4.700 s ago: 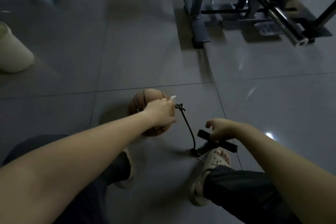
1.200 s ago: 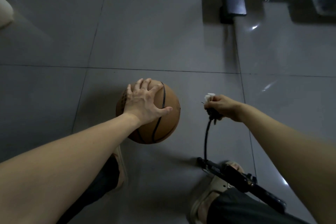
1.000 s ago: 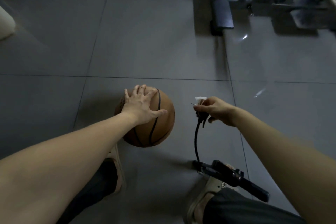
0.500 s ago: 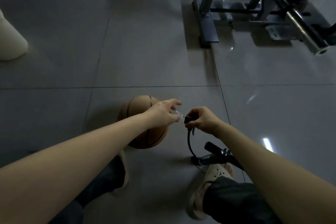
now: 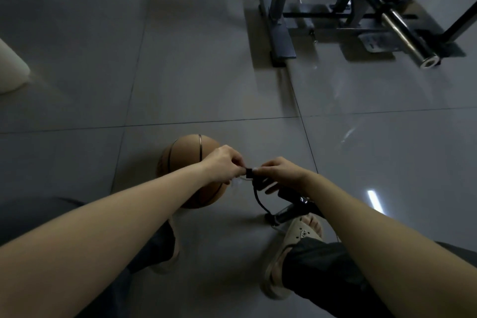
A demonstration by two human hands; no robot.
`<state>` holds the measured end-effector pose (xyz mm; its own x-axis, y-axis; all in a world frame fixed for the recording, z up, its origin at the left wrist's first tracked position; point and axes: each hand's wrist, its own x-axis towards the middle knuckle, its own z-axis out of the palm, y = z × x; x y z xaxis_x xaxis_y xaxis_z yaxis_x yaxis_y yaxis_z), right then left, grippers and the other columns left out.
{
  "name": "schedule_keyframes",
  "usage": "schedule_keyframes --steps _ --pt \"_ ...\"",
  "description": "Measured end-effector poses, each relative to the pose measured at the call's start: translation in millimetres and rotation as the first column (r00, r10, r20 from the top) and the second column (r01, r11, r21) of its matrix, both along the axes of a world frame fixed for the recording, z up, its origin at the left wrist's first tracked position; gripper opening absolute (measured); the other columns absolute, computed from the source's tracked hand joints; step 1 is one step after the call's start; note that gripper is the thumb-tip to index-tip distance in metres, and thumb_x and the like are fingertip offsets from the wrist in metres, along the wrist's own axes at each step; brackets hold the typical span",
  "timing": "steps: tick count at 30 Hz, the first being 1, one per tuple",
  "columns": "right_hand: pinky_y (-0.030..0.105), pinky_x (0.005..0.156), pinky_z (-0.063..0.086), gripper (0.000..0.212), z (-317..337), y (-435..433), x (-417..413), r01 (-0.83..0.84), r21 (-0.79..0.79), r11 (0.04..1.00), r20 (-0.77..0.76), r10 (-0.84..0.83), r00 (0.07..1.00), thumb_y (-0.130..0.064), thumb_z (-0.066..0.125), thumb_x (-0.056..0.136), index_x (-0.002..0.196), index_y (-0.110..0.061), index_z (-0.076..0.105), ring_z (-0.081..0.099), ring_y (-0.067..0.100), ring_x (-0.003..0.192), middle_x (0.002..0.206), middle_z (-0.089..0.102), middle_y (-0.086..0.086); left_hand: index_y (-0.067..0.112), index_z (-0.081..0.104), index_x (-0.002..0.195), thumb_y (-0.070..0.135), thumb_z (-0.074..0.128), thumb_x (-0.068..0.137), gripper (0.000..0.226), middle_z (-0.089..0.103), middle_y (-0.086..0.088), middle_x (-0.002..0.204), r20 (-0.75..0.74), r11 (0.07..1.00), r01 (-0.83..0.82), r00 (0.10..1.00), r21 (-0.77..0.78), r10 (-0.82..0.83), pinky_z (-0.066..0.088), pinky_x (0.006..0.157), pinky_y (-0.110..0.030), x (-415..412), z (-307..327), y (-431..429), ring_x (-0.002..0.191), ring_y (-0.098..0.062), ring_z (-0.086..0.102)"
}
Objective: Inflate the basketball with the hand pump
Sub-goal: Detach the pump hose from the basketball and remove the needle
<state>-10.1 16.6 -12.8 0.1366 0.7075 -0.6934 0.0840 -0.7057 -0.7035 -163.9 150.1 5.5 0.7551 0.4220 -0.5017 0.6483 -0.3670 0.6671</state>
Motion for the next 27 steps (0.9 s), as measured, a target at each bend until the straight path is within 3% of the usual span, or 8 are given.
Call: schedule_keyframes --steps 2,7,9,13,20,22,24,27 --pt "0.044 0.089 0.056 0.048 -2 -5 5 0.067 -0.062 0.996 -0.140 -0.075 0.987 -0.042 0.054 0.099 0.117 0.001 0.067 0.071 0.036 0.102 0.112 0.072 0.019 0.023 0.072 0.078 0.017 0.069 0.091 0.014 0.069 0.000 0.074 0.020 0.999 -0.019 1.000 -0.033 0.019 0.047 0.056 -0.022 -1 -3 1 0.066 -0.013 0.063" --pt "0.039 0.079 0.058 0.069 -15 -7 11 0.084 -0.136 0.987 -0.190 -0.109 0.976 -0.061 0.059 0.090 0.116 0.002 0.066 0.071 0.031 0.087 0.108 0.069 0.019 0.015 0.074 0.087 0.015 0.069 0.092 0.006 0.073 -0.007 0.086 0.038 0.984 -0.132 0.990 -0.117 0.137 0.057 0.070 -0.029 -1 -10 2 0.077 -0.017 0.068" --pt "0.036 0.070 0.055 0.074 -20 -6 13 0.130 -0.143 0.981 -0.208 -0.159 0.965 -0.066 0.065 0.083 0.112 0.001 0.068 0.066 0.026 0.077 0.098 0.066 0.015 0.014 0.074 0.085 0.014 0.069 0.091 0.008 0.073 -0.008 0.084 0.039 0.977 -0.157 0.986 -0.147 0.164 0.056 0.066 -0.027 0 -14 1 0.075 -0.018 0.066" --pt "0.027 0.056 0.042 0.060 -23 -4 10 0.247 -0.089 0.965 -0.250 -0.262 0.932 -0.060 0.063 0.088 0.108 -0.004 0.070 0.049 0.015 0.063 0.085 0.057 0.007 0.010 0.074 0.084 0.011 0.069 0.091 0.009 0.068 -0.007 0.076 0.040 0.956 -0.212 0.974 -0.203 0.224 0.049 0.055 -0.018 3 -17 -4 0.067 -0.013 0.061" --pt "0.027 0.057 0.046 0.057 -25 -5 13 0.275 -0.106 0.956 -0.257 -0.293 0.921 -0.050 0.061 0.094 0.119 0.001 0.067 0.051 0.017 0.063 0.086 0.057 0.008 0.003 0.072 0.092 0.009 0.064 0.093 0.010 0.067 -0.012 0.083 -0.008 0.937 -0.231 0.971 -0.263 0.238 0.058 0.067 -0.030 11 -25 -12 0.071 -0.019 0.062" --pt "0.030 0.060 0.048 0.056 -26 -5 15 0.301 -0.098 0.948 -0.291 -0.317 0.903 -0.047 0.063 0.093 0.119 0.002 0.066 0.053 0.017 0.062 0.088 0.058 0.010 0.002 0.072 0.092 0.013 0.065 0.093 0.013 0.066 -0.010 0.080 -0.023 0.923 -0.238 0.970 -0.302 0.242 0.058 0.065 -0.029 16 -23 -11 0.071 -0.020 0.062" --pt "0.035 0.066 0.053 0.057 -27 -4 17 0.325 -0.079 0.943 -0.312 -0.333 0.890 -0.046 0.066 0.091 0.119 0.003 0.066 0.055 0.019 0.064 0.094 0.060 0.012 0.002 0.072 0.088 0.023 0.070 0.092 0.021 0.067 -0.006 0.073 0.032 0.946 -0.198 0.977 -0.255 0.213 0.054 0.057 -0.023 17 -22 -10 0.067 -0.016 0.063" --pt "0.047 0.080 0.059 0.059 -26 -4 21 0.423 -0.056 0.904 -0.373 -0.412 0.831 -0.040 0.074 0.087 0.121 0.007 0.062 0.058 0.024 0.073 0.107 0.059 0.019 0.002 0.072 0.083 0.026 0.074 0.090 0.025 0.069 -0.007 0.068 0.156 0.961 -0.175 0.965 -0.215 0.211 0.054 0.058 -0.022 16 -25 -12 0.060 -0.013 0.065"
